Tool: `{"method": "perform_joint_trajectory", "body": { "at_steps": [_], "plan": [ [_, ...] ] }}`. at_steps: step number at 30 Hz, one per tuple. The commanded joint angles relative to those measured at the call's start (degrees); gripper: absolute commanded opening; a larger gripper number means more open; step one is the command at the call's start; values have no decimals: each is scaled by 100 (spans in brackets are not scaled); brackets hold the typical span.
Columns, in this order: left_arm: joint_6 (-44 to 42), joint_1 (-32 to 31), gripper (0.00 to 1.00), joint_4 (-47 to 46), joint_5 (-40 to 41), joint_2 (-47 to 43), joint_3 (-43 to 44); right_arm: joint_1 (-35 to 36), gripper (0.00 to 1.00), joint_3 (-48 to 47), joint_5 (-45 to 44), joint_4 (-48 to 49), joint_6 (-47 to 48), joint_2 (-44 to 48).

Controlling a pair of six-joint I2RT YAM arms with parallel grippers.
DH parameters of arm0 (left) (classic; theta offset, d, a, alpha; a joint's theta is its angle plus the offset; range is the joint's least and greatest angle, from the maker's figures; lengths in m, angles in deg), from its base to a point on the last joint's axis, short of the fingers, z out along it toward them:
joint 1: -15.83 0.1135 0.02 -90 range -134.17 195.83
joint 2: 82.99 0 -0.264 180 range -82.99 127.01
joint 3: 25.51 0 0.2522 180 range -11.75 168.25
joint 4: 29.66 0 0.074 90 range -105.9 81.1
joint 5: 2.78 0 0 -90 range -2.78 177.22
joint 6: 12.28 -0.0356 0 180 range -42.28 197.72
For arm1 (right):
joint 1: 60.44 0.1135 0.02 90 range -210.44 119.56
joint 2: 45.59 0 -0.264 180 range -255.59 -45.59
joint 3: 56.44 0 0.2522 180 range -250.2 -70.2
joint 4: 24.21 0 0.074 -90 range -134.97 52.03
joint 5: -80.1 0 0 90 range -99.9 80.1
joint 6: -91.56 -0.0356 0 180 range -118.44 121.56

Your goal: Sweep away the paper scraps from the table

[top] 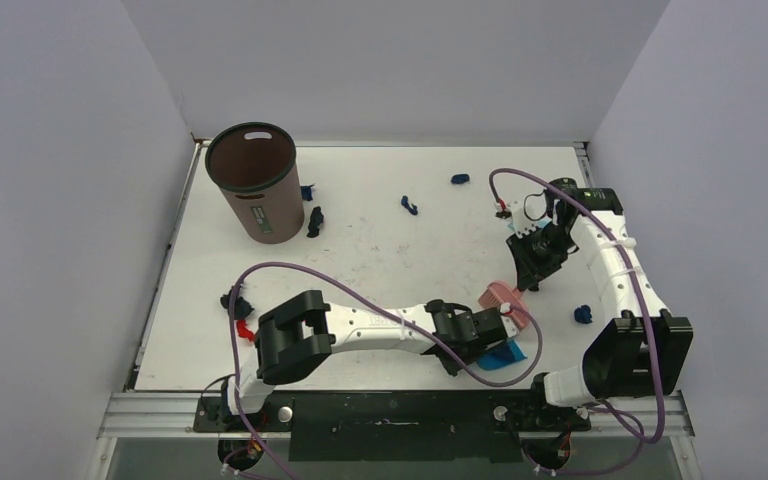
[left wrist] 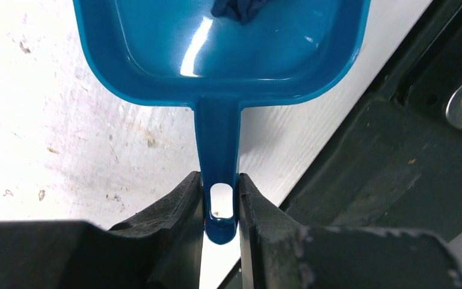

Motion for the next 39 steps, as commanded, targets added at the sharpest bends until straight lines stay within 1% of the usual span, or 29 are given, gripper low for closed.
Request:
{"method": "perform_joint_trajectory", "body": {
  "at_steps": [1, 5, 7, 11, 14, 15, 17, 19, 22, 24, 28, 32, 36, 39],
  "plan": [
    [366, 3, 0, -826, 367, -98, 141, -17, 5, -366, -24, -221, -214, -115],
    [423, 3, 0, -896, 529, -173, 93, -24, 5, -608, -195, -216, -291, -161],
    [423, 1, 0, -906, 574, -257, 10, -27, 5, -929, -450, -204, -300, -169],
    [339, -49, 0, -714, 570, -604, -149, -27, 5, -1669, -1480, -229, -184, -122],
    [232, -42, 0, -668, 620, -889, -313, -35, 5, -1863, -2107, -177, 145, 86],
    [170, -41, 0, -626, 645, -927, -331, -49, 5, -1858, -2277, -169, 222, 145],
    [-41, -25, 0, -426, 517, -909, -250, -101, 5, -1711, -2916, -64, 261, 241],
    [-202, -23, 0, -13, 365, -744, 77, -101, 5, -1467, -3636, 135, 286, 364],
    [-357, -30, 0, 574, 312, -457, 531, -432, 5, -883, -4357, 872, 653, 758],
    [-429, -24, 0, 838, 329, -272, 778, -759, 5, -485, -4634, 1509, 1029, 964],
    [-456, -14, 0, 1094, 271, 5, 1125, -1543, 5, 29, -4488, 2141, 1588, 973],
    [-456, -15, 0, 1413, 170, 303, 1496, -2220, 5, 189, -3583, 2148, 1762, 745],
    [-502, -19, 0, 1604, 137, 591, 1876, -2312, 5, 529, -2857, 2124, 1761, 699],
    [-569, -6, 0, 1723, 61, 788, 2071, -2186, 5, 757, -2501, 2138, 1593, 719]
  ]
}}
